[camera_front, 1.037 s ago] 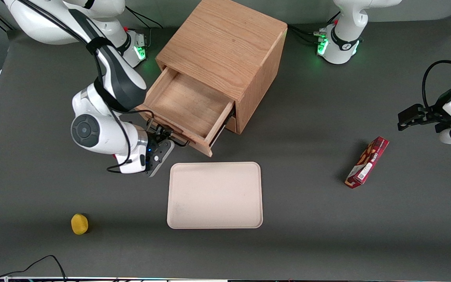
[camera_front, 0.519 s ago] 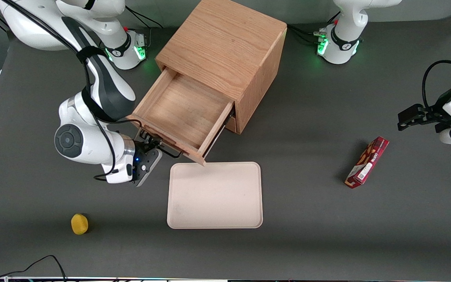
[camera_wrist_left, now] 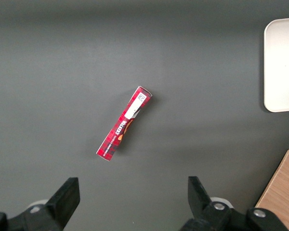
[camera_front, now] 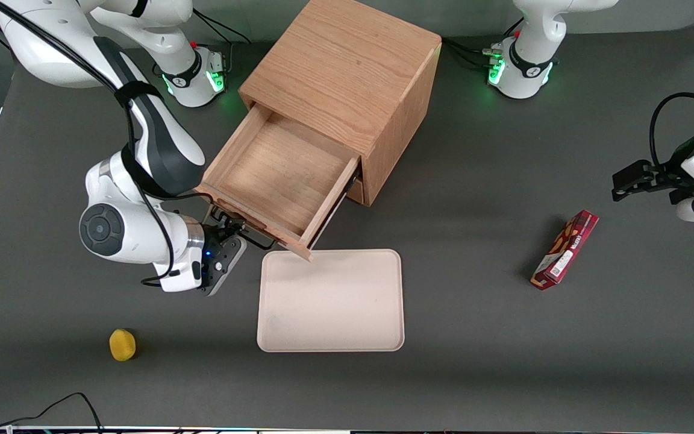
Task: Open upper drawer
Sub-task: 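Pull the upper drawer outward by its handle with the right gripper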
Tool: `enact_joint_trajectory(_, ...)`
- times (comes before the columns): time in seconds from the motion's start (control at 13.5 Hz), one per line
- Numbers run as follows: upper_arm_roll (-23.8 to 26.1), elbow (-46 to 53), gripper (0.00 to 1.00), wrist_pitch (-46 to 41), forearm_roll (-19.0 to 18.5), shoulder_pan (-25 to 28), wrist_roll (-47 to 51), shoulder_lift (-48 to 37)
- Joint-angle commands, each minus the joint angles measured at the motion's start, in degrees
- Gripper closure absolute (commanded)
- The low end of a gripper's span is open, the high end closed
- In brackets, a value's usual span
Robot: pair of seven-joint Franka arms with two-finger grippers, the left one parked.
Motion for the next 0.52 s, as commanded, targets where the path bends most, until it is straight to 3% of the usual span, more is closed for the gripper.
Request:
enact_joint_trajectory(0.0,-0.1,5.1,0.00,-5.2,-0.3,0.7,-0.6,0.7)
enact_joint_trajectory(0.22,0.0,10.2,0.00,-12.1,-0.2,0.7,1.4,0.0)
enact_joint_trajectory(0.44,0.3,12.6,0.00,-16.3,-0.1,0.5,11.3,-3.5)
